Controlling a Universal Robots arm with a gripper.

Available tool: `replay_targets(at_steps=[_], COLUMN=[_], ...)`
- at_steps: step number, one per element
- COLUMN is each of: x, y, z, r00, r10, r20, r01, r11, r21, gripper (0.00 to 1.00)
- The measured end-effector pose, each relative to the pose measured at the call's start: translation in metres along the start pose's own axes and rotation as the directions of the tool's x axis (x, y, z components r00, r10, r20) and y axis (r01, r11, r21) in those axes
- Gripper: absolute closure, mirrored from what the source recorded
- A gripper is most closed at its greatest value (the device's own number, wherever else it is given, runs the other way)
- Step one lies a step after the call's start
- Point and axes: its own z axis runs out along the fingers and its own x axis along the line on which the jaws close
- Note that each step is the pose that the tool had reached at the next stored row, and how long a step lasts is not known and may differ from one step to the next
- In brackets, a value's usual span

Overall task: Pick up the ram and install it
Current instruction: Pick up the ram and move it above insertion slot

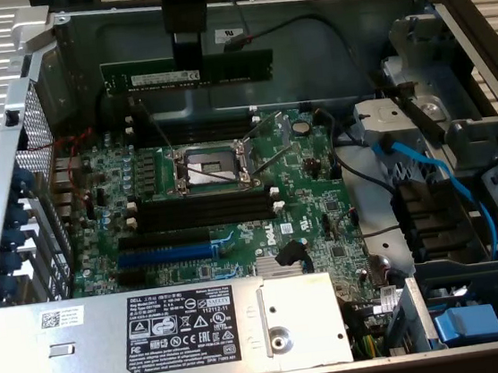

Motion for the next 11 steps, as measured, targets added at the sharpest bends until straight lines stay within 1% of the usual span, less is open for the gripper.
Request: replay_targets(at_steps=[8, 11], x=[-0.001, -0.001], y=[0.0000, -0.0009], z=[0.0139, 0.0175], r00=[0.9997, 0.9996], r10=[-0.024, -0.029], r20=[-0.0042, -0.0044], r01=[0.024, 0.029], r11=[0.9997, 0.9996], r21=[0.0001, 0.0001], gripper=[0.88, 0.88])
